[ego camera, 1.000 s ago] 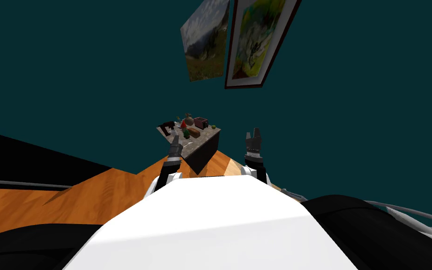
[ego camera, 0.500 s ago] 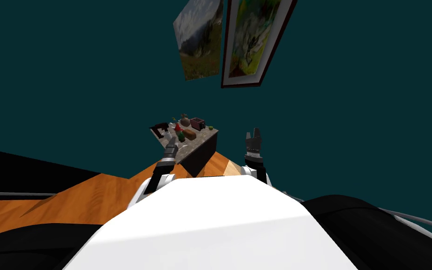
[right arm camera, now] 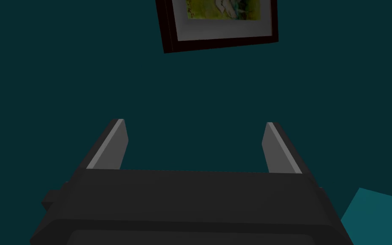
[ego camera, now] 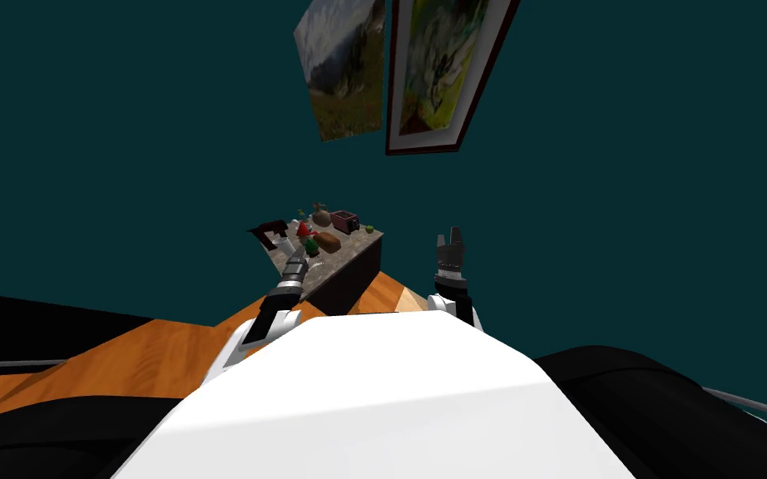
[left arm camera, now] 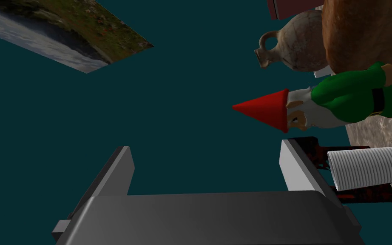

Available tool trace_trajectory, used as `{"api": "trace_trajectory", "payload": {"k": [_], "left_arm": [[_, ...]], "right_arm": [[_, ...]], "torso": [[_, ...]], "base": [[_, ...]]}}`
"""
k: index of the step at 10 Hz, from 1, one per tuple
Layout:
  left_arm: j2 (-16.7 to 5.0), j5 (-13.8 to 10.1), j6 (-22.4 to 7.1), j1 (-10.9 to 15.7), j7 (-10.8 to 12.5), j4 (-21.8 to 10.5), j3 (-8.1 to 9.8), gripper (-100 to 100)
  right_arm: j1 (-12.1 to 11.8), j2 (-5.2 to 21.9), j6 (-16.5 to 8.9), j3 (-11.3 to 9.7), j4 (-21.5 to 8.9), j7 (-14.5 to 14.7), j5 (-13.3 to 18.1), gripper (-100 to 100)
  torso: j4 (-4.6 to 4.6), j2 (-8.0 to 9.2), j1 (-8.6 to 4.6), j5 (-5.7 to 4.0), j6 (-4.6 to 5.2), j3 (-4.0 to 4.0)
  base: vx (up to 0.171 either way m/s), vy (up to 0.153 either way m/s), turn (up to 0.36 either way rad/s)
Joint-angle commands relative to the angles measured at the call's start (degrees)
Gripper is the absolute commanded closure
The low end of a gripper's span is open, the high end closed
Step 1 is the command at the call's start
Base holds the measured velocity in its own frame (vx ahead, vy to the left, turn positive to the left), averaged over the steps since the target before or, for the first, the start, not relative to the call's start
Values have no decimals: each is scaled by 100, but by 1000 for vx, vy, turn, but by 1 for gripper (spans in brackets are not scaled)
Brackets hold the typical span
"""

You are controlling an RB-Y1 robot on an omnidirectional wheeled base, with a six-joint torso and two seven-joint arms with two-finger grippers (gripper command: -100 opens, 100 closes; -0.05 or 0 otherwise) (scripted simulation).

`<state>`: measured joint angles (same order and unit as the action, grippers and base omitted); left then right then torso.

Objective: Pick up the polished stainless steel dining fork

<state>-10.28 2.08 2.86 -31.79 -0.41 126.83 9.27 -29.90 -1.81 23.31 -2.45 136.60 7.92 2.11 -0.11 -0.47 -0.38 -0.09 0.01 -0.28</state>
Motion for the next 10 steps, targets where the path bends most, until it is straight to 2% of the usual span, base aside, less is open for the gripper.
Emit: {"api": "trace_trajectory", "payload": {"k": [1,2,3,4,5,6,8,9,10], "left_arm": [[-71,-42,-180,-39,71,-28,126,-100],[-126,-80,-424,-70,161,-26,320,-100],[-126,-80,-494,-70,161,-26,320,-100],[-176,-126,-692,-103,256,-24,520,-100],[-176,-126,-823,-103,256,-24,520,-100],[-222,-178,-997,-138,354,-25,721,-100],[-222,-178,-1166,-138,354,-25,721,-100],[-262,-238,-1346,-175,456,-29,923,-100],[-262,-238,-1467,-175,456,-29,923,-100]], "right_arm": [[0,0,0,0,0,0,0,0],[0,0,0,0,0,0,0,0],[0,0,0,0,0,0,0,0],[0,0,0,0,0,0,0,0],[0,0,0,0,0,0,0,0],[0,0,0,0,0,0,0,0],[0,0,0,0,0,0,0,0],[1,0,0,1,0,0,0,0],[1,0,0,0,0,0,0,0]], "torso": [[0,0,0,0,0,0],[2,13,11,2,-1,7],[4,18,9,2,-2,10],[4,18,10,2,-1,10],[2,8,10,2,0,5],[2,14,15,3,-1,7],[3,18,6,1,-1,10],[6,29,20,3,-1,16],[5,24,19,4,-1,14]], "base": [[81,-68,-17],[77,-78,-41],[83,-75,-12],[116,-78,-45],[90,-61,-15],[90,-90,-43],[61,-62,-3],[75,-52,-48],[81,-49,-21]]}}
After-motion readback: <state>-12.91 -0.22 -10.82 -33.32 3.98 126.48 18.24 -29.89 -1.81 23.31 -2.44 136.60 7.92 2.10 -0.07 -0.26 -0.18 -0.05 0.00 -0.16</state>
